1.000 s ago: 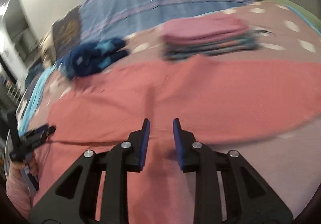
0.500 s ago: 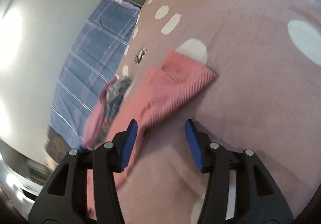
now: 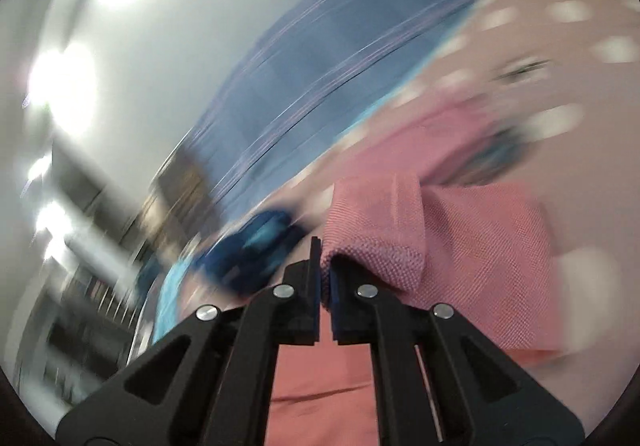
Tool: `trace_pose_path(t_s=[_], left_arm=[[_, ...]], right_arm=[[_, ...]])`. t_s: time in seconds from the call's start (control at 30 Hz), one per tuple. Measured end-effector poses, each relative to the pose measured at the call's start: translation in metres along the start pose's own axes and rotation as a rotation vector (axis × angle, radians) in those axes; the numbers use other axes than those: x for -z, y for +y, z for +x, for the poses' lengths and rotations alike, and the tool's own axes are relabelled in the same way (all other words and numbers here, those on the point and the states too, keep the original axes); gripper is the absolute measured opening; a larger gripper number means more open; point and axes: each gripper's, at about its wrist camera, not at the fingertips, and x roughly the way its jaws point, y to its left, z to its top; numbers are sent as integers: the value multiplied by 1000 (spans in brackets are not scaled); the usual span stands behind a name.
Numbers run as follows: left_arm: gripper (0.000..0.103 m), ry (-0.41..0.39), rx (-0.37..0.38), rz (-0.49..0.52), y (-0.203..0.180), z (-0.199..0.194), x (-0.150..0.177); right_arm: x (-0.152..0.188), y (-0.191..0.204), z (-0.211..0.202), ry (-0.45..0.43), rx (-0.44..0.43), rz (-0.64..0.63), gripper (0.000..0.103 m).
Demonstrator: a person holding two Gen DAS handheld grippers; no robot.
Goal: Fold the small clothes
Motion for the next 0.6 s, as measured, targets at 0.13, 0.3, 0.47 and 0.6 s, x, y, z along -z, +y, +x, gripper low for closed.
trace_pose_path(t_s=[0.13, 0.3, 0.47, 0.6], left_arm=[[79, -4, 14, -8, 2, -1, 1], [84, -16, 96, -51, 12, -3, 1], [85, -41, 178, -123, 22, -10, 1], [85, -47, 327, -256, 29, -21, -4]], right_arm=[[57, 66, 73, 205, -143, -151, 5], [116, 70, 115, 387, -48, -254, 8], [130, 56, 110, 425, -19, -245, 26], [129, 64, 101, 405, -12, -278, 37]])
